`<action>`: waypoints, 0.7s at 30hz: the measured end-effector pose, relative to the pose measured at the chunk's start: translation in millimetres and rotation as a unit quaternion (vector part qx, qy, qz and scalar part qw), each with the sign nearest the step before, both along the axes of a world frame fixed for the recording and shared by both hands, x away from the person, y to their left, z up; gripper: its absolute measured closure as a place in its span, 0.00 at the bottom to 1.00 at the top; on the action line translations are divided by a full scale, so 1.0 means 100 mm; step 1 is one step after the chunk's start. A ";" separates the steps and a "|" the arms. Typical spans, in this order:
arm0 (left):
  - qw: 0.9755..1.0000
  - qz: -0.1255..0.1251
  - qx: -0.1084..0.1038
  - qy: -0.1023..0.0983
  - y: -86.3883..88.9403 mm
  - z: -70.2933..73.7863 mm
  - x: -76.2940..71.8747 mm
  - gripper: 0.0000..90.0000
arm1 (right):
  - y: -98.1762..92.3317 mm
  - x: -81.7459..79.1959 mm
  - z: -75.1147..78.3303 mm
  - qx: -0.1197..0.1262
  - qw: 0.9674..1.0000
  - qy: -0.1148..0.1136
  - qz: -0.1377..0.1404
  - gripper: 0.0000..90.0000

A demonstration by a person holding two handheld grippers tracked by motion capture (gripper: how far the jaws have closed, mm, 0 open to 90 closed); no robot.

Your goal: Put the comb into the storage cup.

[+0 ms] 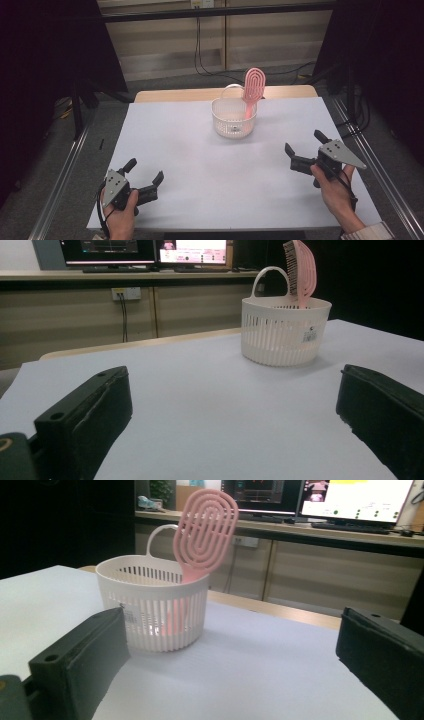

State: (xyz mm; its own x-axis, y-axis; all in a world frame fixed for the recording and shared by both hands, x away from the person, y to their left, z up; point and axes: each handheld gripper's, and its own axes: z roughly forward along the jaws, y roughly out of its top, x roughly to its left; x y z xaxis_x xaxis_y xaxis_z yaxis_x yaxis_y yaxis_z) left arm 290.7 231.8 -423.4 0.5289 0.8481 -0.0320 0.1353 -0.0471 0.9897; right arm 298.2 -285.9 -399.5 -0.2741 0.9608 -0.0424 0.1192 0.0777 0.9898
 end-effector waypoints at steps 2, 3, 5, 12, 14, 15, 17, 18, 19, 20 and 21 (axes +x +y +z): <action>1.000 0.001 -0.002 -0.001 0.00 0.00 0.00 0.02 | -0.03 -0.04 -0.02 0.007 1.000 0.003 -0.004 0.00; 1.000 0.001 -0.003 -0.001 0.00 0.00 0.00 0.02 | -0.04 -0.06 -0.02 0.008 1.000 0.002 -0.005 0.00; 1.000 0.002 -0.001 0.001 0.00 0.00 0.00 0.02 | -0.07 -0.10 -0.04 0.008 1.000 0.003 -0.009 0.00; 1.000 0.001 0.000 0.000 0.01 0.00 -0.01 0.02 | -0.17 -0.22 -0.06 0.018 1.000 0.002 -0.011 0.00; 1.000 0.004 -0.001 -0.001 0.01 0.00 -0.01 0.02 | -0.20 -0.25 -0.08 0.020 1.000 0.002 -0.013 0.00; 1.000 0.007 0.001 -0.001 0.01 0.00 -0.01 0.02 | -0.21 -0.27 -0.08 0.021 1.000 0.004 -0.016 0.00; 1.000 0.006 0.000 0.000 0.02 0.00 -0.01 0.02 | -0.24 -0.30 -0.10 0.019 1.000 0.003 -0.015 0.00; 1.000 0.006 0.001 0.000 0.02 0.00 -0.01 0.02 | -0.24 -0.32 -0.11 0.019 1.000 0.004 -0.017 0.00; 1.000 0.006 0.002 0.001 0.02 0.00 -0.02 0.02 | -0.25 -0.33 -0.12 0.019 1.000 0.006 -0.017 0.00; 1.000 0.005 0.001 0.001 0.02 0.00 -0.02 0.02 | -0.25 -0.34 -0.13 0.021 1.000 0.006 -0.018 0.00; 1.000 0.006 0.000 0.001 0.01 0.00 -0.02 0.02 | -0.26 -0.36 -0.14 0.020 1.000 0.005 -0.021 0.00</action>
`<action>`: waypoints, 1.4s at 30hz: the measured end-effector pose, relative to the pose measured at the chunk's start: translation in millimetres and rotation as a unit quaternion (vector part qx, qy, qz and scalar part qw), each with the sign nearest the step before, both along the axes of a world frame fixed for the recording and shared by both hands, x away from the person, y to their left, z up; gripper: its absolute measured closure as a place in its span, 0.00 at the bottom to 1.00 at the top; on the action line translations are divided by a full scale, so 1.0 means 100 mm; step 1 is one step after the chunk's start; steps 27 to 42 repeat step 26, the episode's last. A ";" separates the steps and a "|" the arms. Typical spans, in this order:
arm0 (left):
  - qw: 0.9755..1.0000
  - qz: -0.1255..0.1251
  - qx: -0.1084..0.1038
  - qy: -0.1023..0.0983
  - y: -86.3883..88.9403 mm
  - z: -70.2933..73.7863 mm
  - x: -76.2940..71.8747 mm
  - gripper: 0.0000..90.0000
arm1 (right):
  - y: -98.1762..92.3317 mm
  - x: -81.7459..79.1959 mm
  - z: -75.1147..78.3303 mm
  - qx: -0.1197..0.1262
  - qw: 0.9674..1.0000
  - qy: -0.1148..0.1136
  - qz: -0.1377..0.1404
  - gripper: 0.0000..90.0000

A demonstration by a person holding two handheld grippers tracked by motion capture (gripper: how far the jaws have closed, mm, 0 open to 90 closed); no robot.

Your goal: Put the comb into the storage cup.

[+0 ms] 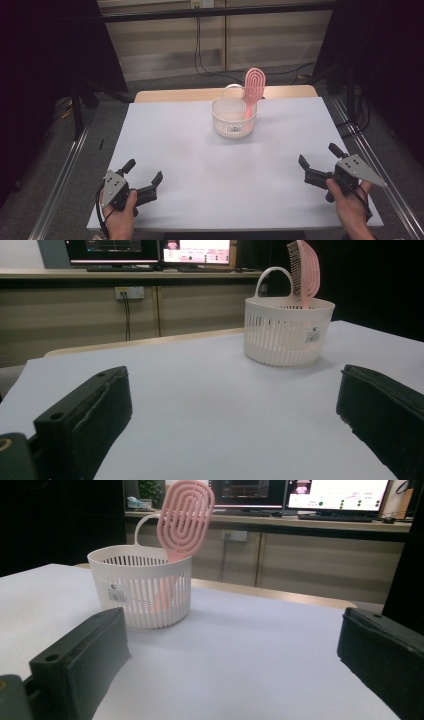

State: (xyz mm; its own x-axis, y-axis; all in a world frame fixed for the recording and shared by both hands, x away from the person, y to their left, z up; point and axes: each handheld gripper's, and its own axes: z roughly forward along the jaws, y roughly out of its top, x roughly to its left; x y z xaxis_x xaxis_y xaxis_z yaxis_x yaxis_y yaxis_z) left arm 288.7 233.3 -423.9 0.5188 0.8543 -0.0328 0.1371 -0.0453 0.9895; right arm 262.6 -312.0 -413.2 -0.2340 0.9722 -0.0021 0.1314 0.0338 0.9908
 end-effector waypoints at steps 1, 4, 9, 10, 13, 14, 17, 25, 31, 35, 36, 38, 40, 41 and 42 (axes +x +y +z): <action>1.000 0.001 0.001 -0.001 0.00 0.00 0.00 0.02 | 0.00 -0.01 -0.01 0.000 1.000 0.002 0.000 0.00; 1.000 0.001 0.004 0.002 0.00 -0.01 0.00 0.02 | -0.03 -0.05 -0.03 -0.002 1.000 0.003 0.001 0.00; 1.000 -0.002 0.002 0.000 0.00 -0.01 -0.01 0.02 | -0.12 -0.10 -0.08 0.000 1.000 0.013 -0.018 0.00; 1.000 -0.001 0.002 -0.001 0.00 -0.01 -0.01 0.02 | -0.14 -0.11 -0.10 0.001 1.000 0.016 -0.020 0.00; 1.000 0.005 0.009 -0.007 -0.01 -0.01 -0.03 0.02 | -0.16 -0.16 -0.14 -0.014 0.999 0.018 -0.031 0.00; 1.000 0.003 0.008 -0.008 -0.02 -0.01 -0.03 0.02 | -0.15 -0.17 -0.15 -0.012 0.999 0.021 -0.029 0.00; 1.000 0.000 0.011 -0.006 -0.03 -0.02 -0.03 0.02 | -0.13 -0.18 -0.15 -0.018 0.999 0.018 -0.024 0.00; 1.000 -0.001 0.008 -0.002 -0.03 -0.02 0.00 0.02 | -0.17 -0.12 -0.15 -0.009 0.999 0.017 -0.032 0.00; 1.000 -0.003 0.011 -0.001 -0.03 -0.02 0.00 0.02 | -0.16 -0.11 -0.15 -0.009 0.999 0.018 -0.030 0.00; 1.000 -0.003 0.011 -0.001 -0.03 -0.02 0.00 0.02 | -0.16 -0.11 -0.15 -0.009 0.999 0.018 -0.030 0.00; 1.000 -0.003 0.011 -0.001 -0.03 -0.02 0.00 0.02 | -0.16 -0.11 -0.15 -0.009 0.999 0.018 -0.030 0.00; 1.000 -0.003 0.011 -0.001 -0.03 -0.02 0.00 0.02 | -0.16 -0.11 -0.15 -0.009 0.999 0.018 -0.030 0.00; 1.000 -0.003 0.011 -0.001 -0.03 -0.02 0.00 0.02 | -0.16 -0.11 -0.15 -0.009 0.999 0.018 -0.030 0.00; 1.000 -0.003 0.011 -0.001 -0.03 -0.02 0.00 0.02 | -0.16 -0.11 -0.15 -0.009 0.999 0.018 -0.030 0.00; 1.000 -0.003 0.011 -0.001 -0.03 -0.02 0.00 0.02 | -0.16 -0.11 -0.15 -0.009 0.999 0.018 -0.030 0.00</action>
